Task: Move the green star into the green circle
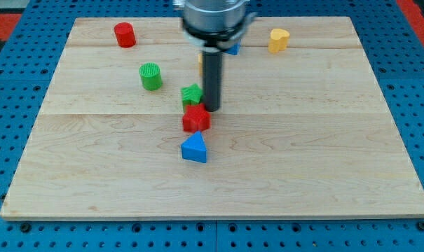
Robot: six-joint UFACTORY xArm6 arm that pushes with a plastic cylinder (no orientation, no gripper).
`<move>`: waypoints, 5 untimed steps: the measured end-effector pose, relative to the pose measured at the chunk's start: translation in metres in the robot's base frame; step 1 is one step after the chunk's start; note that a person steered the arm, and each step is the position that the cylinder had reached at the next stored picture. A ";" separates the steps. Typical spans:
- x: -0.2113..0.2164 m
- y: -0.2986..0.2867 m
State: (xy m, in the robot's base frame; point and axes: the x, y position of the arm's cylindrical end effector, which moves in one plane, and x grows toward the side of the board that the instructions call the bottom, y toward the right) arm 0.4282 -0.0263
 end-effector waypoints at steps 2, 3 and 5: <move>-0.038 -0.074; -0.043 -0.051; -0.027 0.125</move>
